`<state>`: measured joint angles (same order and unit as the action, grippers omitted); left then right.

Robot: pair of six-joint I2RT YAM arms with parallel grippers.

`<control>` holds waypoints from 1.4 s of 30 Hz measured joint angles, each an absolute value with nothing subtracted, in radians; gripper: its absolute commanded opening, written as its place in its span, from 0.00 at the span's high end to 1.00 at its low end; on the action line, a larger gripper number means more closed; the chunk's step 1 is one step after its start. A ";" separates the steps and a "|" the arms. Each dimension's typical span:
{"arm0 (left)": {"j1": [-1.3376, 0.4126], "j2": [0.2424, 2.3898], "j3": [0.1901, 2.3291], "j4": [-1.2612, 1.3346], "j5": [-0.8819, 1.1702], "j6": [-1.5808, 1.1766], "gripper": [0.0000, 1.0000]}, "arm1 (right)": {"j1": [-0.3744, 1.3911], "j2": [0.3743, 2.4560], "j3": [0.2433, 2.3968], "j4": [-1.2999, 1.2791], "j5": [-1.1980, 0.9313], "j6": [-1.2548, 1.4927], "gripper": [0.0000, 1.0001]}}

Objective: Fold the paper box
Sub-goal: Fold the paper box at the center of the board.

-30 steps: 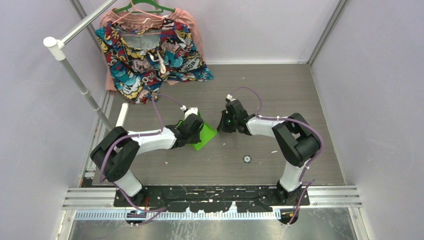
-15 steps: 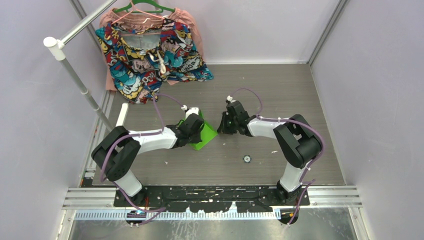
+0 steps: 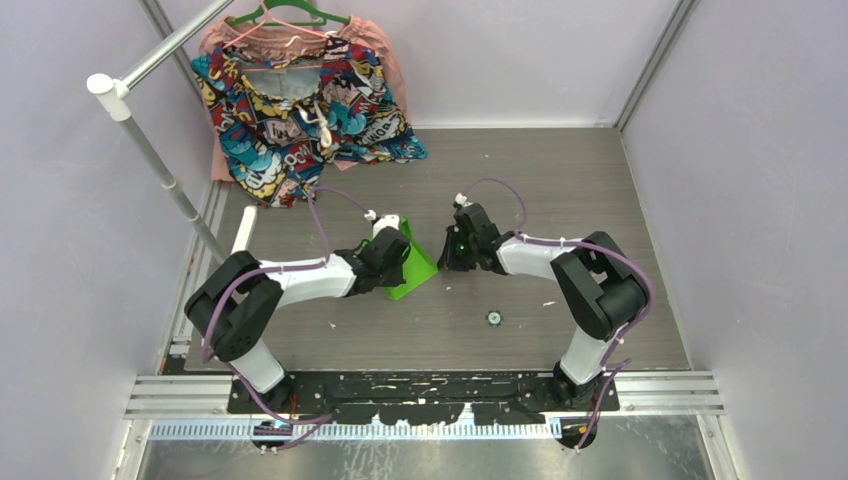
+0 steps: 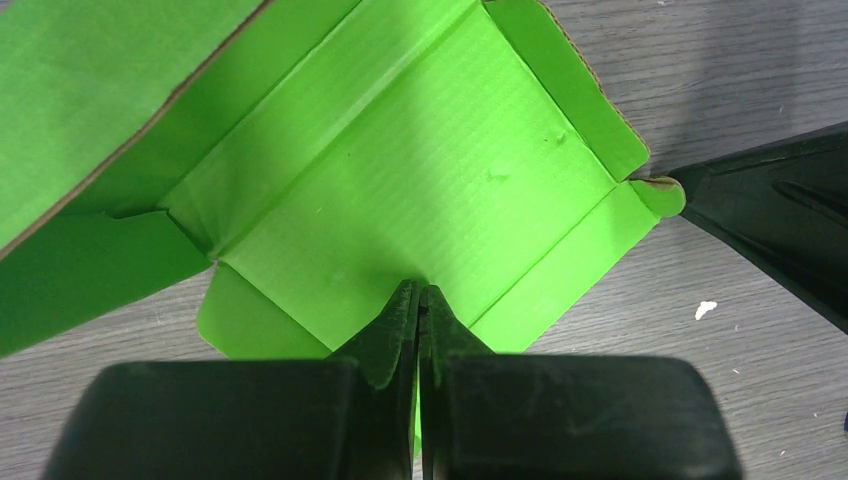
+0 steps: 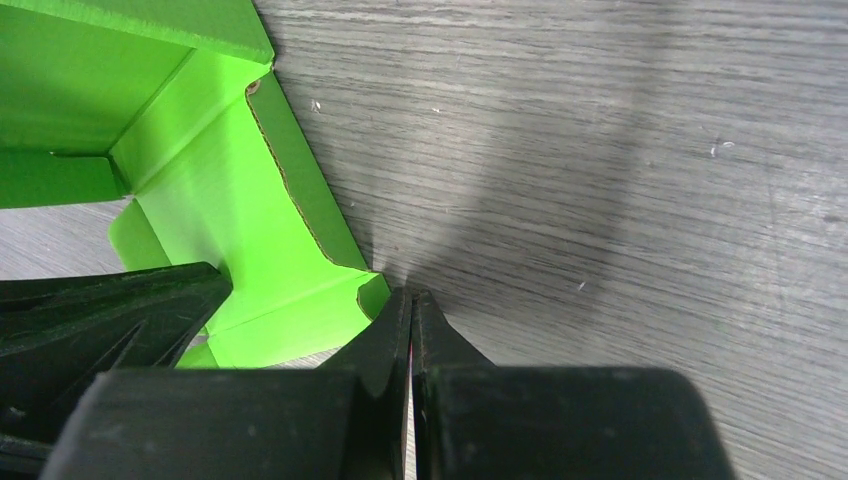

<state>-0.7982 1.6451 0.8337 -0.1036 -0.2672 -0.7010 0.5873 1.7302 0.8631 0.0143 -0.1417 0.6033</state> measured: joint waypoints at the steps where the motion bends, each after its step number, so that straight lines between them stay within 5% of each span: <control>1: -0.799 1.645 0.834 -0.103 -0.267 -0.701 1.00 | 0.587 1.728 0.862 0.013 -0.139 0.603 0.99; 42: -0.804 1.649 0.836 -0.098 -0.268 -0.701 1.00 | 0.592 1.719 0.921 -0.057 -0.105 0.594 0.99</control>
<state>-0.8040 1.6493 0.8360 -0.0978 -0.2676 -0.7006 0.5919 1.7191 0.9211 -0.0570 -0.1047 0.5941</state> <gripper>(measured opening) 0.005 0.051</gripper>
